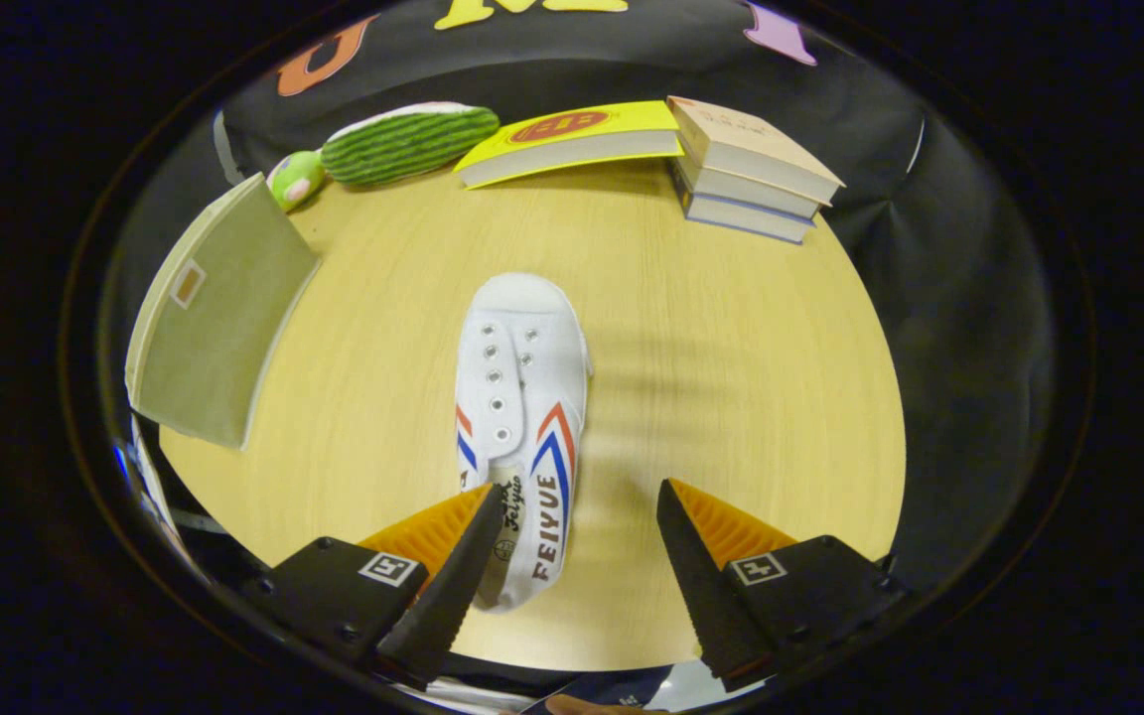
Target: Open the storage box then place both shoes into the box .Put the left shoe in first, then the right shoe, with the right side of both shoes facing outward in a uniform manner.
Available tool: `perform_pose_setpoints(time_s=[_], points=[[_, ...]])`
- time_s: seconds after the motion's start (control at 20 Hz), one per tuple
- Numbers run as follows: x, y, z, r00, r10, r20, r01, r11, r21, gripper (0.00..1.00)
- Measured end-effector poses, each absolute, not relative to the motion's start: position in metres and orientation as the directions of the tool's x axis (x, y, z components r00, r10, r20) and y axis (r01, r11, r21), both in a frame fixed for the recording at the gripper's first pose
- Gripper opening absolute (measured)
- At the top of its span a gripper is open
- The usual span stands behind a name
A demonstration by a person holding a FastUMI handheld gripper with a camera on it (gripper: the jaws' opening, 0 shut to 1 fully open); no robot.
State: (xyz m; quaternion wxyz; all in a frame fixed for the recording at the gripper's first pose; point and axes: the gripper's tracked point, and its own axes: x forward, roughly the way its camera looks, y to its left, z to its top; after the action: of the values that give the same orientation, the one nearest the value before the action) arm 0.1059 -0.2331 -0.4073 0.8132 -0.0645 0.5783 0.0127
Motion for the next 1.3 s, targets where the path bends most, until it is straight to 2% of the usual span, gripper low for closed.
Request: perform_pose_setpoints(time_s=[0.15, 0.25, 0.45, 0.5, 0.6, 0.65, 0.75, 1.1, 1.3], points=[[0.106, -0.234, -0.430, 0.271, -0.036, -0.962, -0.078, 0.995, -0.059, 0.97], [0.110, -0.234, -0.433, 0.255, -0.018, -0.967, -0.079, 0.996, -0.039, 0.92], [0.107, -0.216, -0.437, 0.197, 0.065, -0.978, -0.047, 0.997, 0.056, 0.59], [0.110, -0.216, -0.436, 0.205, 0.055, -0.977, -0.034, 0.998, 0.049, 0.35], [0.109, -0.219, -0.433, 0.217, 0.036, -0.975, -0.039, 0.999, 0.028, 0.27], [0.110, -0.218, -0.431, 0.222, 0.038, -0.974, -0.020, 0.999, 0.035, 0.19], [0.109, -0.210, -0.427, 0.216, 0.088, -0.972, 0.070, 0.992, 0.105, 0.07], [0.109, -0.203, -0.379, 0.296, 0.099, -0.950, 0.044, 0.992, 0.117, 0.06], [0.106, -0.169, -0.336, 0.358, 0.160, -0.920, 0.032, 0.983, 0.183, 0.06]])
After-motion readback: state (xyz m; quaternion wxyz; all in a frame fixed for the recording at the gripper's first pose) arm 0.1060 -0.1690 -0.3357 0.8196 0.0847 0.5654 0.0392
